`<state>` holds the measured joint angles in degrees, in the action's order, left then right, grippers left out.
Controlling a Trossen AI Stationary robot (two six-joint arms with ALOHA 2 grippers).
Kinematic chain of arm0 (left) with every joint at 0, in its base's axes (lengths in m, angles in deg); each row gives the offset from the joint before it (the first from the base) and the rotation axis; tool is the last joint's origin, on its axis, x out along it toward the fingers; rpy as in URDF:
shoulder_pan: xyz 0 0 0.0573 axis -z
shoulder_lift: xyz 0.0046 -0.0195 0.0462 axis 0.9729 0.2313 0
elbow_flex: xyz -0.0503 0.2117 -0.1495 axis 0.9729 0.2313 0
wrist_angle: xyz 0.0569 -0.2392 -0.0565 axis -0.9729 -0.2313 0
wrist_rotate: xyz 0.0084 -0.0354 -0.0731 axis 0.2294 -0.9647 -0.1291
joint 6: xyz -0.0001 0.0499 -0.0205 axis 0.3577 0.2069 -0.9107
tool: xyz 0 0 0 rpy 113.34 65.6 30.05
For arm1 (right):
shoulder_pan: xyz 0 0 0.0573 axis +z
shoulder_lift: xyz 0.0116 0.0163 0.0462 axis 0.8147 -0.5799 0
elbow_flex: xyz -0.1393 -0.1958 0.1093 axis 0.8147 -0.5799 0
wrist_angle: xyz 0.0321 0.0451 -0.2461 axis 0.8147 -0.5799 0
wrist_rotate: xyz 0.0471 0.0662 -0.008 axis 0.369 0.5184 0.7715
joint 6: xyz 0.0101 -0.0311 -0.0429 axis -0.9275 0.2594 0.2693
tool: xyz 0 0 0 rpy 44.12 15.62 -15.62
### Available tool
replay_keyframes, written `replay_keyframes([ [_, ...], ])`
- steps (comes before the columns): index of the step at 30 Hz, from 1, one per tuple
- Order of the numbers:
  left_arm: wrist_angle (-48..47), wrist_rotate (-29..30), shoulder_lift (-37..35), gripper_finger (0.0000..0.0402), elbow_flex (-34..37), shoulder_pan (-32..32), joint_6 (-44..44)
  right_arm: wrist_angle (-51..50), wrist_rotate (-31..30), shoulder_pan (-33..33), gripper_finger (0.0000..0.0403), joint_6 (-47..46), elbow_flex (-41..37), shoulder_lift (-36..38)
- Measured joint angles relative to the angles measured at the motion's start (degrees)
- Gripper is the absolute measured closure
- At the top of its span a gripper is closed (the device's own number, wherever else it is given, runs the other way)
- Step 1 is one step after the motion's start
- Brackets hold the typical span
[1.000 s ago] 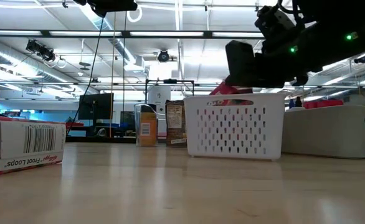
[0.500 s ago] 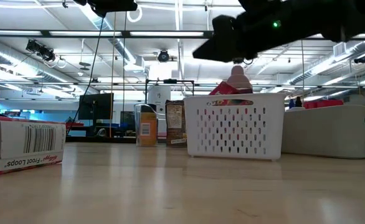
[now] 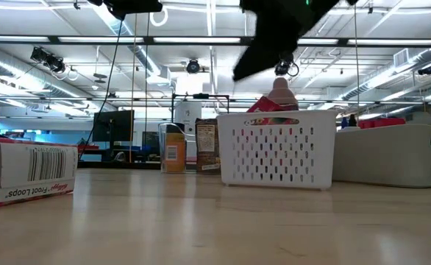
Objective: Pick & Place Kitchen Items
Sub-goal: Put the red cereal box into the white bin
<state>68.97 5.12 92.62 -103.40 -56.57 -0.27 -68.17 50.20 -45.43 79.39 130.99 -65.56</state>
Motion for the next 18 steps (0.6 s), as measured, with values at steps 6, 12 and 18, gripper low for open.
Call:
replay_keyframes([
  [6, 2.5, 0.5, 0.0, 0.0260, 0.0, 0.0, 0.3, -3.4, 0.8, -1.9, 0.0164, 2.0, 0.0, -3.9],
  [12, 3.1, 1.1, 0.0, 0.0260, 0.0, 0.0, 0.4, -8.0, 0.2, -4.4, 0.0168, 1.0, 0.1, -4.2],
  [18, 5.5, 1.7, 0.0, 0.0260, 0.0, 0.0, 3.3, -11.6, 0.2, -5.8, 0.0179, 1.4, 0.0, -4.6],
])
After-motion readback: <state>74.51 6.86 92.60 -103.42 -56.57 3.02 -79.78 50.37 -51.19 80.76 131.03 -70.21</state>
